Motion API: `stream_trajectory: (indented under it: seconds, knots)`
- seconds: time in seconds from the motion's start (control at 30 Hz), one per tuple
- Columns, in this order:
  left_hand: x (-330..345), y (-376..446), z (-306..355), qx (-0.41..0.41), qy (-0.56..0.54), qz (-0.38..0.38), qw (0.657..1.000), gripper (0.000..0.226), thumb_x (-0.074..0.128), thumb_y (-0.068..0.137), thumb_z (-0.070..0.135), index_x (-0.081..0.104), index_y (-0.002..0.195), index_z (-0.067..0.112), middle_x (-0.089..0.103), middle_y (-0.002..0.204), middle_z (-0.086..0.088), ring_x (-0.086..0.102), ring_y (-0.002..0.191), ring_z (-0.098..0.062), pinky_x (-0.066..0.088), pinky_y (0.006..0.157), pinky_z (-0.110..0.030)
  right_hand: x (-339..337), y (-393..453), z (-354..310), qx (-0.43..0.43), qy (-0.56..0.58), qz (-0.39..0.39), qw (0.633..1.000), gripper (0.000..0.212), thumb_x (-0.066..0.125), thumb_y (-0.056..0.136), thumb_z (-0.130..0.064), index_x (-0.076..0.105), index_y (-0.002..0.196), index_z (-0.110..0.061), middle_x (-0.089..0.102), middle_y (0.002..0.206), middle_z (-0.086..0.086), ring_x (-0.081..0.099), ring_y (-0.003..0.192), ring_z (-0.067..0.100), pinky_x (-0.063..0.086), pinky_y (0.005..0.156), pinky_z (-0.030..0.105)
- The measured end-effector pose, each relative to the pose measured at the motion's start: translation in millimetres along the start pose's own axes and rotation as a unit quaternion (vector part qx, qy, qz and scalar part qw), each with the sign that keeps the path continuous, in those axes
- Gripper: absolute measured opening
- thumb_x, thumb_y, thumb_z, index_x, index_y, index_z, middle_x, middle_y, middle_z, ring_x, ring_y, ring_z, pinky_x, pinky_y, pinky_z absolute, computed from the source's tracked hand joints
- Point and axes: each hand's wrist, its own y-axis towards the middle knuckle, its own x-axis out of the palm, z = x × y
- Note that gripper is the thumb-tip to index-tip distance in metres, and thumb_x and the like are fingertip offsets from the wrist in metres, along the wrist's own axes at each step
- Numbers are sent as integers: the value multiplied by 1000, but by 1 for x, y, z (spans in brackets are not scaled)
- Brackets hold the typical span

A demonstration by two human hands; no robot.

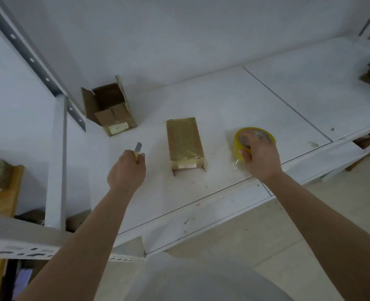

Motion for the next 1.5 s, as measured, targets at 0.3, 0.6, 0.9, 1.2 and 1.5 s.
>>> stream_trajectory:
  seconds: [0.3,0.6,0.9,1.2,1.5]
  knots:
    - [3,-23,0,122,-161,40,979,35,57,96,31,52,127,17,59,111,-5,56,105,-25,44,89,-33,-7,1,-51,-94,74,33,992,37,55,96,-23,55,131,-11,61,96,14,58,92,36,44,81,42]
    - [5,-43,34,177,-251,-48,950,32,59,96,23,64,128,22,72,112,-2,66,96,-13,42,83,-10,2,-3,-92,-173,199,-125,956,46,45,102,-29,39,147,-25,70,93,11,64,83,27,50,78,37]
    - [12,-42,21,210,-258,-70,940,43,78,80,22,67,122,26,74,107,2,69,90,-10,51,91,-24,5,-10,-81,-141,253,-173,941,67,63,80,-46,39,141,-32,63,70,-11,47,60,-3,46,70,20]
    - [23,-43,27,280,-204,3,938,39,74,85,20,68,123,21,76,96,-4,72,86,-21,54,86,-38,8,-20,-86,-268,75,-13,960,50,75,81,-19,62,127,-3,58,54,11,55,46,28,46,42,32]
    - [15,-25,0,351,-320,-101,874,42,59,93,5,54,134,14,68,112,-8,66,94,-13,55,81,-28,-6,-16,-76,-219,127,-37,967,48,67,89,-15,54,134,-7,55,56,10,47,50,22,48,47,37]
